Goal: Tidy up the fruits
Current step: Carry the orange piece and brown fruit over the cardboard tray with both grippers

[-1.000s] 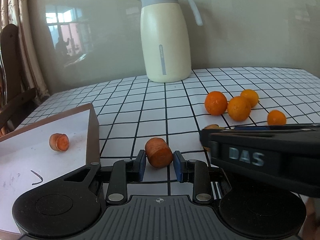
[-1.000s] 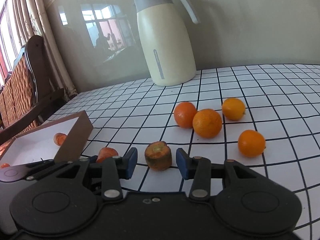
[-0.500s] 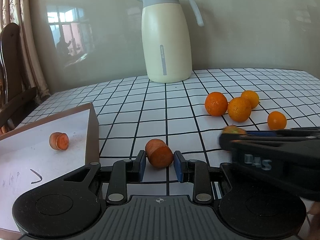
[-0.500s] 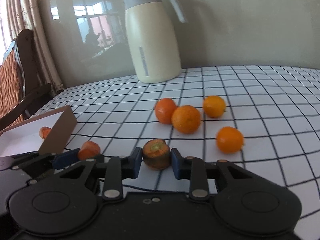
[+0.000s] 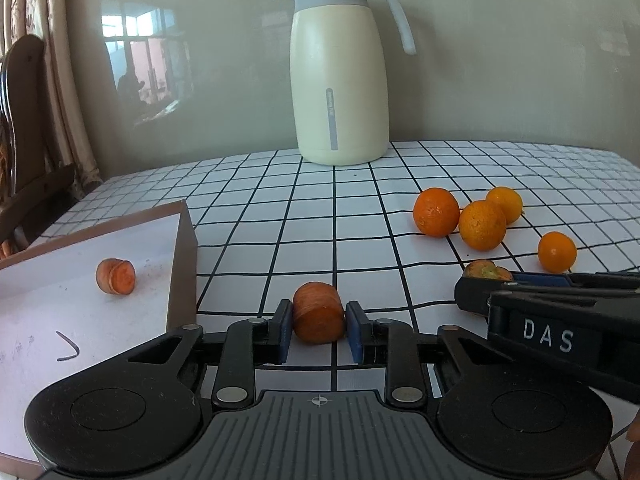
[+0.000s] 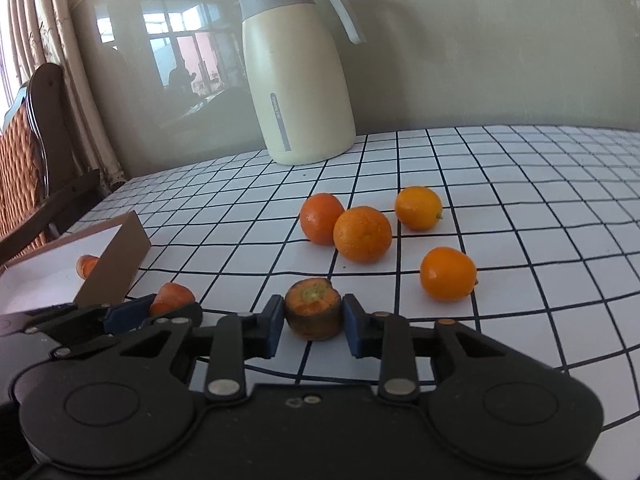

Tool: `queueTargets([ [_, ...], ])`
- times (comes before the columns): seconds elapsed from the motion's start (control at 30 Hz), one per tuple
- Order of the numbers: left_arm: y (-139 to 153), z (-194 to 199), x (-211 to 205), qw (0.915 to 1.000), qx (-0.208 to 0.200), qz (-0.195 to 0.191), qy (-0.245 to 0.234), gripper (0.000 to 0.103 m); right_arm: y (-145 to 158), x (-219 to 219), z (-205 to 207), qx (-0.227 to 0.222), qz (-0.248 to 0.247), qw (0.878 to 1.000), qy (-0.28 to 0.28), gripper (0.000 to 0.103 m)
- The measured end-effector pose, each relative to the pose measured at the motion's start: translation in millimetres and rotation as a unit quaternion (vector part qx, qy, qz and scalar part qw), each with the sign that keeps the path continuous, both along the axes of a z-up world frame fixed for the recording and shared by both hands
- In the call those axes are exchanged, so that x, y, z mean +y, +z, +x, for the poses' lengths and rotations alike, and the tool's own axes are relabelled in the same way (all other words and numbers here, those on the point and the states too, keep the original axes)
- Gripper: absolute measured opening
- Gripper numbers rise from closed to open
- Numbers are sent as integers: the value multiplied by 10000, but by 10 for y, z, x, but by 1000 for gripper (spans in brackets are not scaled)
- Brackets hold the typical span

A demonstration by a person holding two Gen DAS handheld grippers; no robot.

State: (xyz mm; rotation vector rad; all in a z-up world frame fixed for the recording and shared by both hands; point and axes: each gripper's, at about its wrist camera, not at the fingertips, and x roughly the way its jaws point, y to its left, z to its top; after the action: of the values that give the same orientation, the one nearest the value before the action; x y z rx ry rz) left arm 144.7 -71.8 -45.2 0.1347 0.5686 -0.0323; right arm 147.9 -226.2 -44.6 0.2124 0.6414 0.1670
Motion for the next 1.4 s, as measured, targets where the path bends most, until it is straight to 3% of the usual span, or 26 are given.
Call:
queueTargets([
  [0.87,165,-429,94,9979,-241,-294,-532,29,211,-94,-525,-300,-246,9992,129,22],
  [1.13,256,-669,173,9960,-506,-239,-695,29,304,-55,-754,-499,-215,9985,100,22],
  [1.4,423,-892,393,9934,-921,-341,-601,29,420,95,-909,-1021,-205,9942,277,22],
])
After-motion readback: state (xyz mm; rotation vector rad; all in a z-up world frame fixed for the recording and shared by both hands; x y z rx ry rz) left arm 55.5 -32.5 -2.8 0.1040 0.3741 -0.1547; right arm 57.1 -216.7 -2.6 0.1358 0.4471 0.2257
